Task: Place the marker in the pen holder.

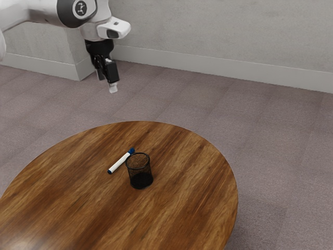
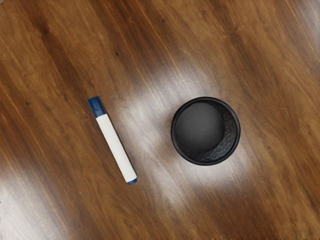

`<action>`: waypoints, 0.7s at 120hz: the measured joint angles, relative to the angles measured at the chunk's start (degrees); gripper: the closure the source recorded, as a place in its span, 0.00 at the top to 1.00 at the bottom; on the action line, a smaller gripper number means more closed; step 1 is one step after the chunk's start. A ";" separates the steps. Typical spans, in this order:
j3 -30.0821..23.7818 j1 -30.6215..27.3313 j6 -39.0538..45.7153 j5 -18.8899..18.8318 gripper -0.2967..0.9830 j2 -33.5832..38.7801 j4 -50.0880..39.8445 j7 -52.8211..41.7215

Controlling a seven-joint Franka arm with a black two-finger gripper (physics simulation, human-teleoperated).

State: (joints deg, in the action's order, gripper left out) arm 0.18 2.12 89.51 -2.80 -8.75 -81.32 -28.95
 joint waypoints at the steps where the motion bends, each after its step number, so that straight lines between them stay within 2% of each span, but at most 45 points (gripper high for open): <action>1: 0.00 0.01 0.00 -0.01 0.77 0.01 0.00 -0.21; 25: 0.03 -0.15 0.03 0.25 0.77 0.36 -0.25 -4.30; 43: 1.71 -1.92 7.77 2.81 0.77 4.03 -16.56 -4.58; 53: 2.21 -3.58 11.32 3.45 0.77 4.01 -18.80 -4.37; 84: 3.72 -3.09 19.66 3.42 0.77 1.72 -25.19 2.56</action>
State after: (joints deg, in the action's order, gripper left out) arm 3.90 -0.97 109.17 0.62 -7.03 -106.51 -26.39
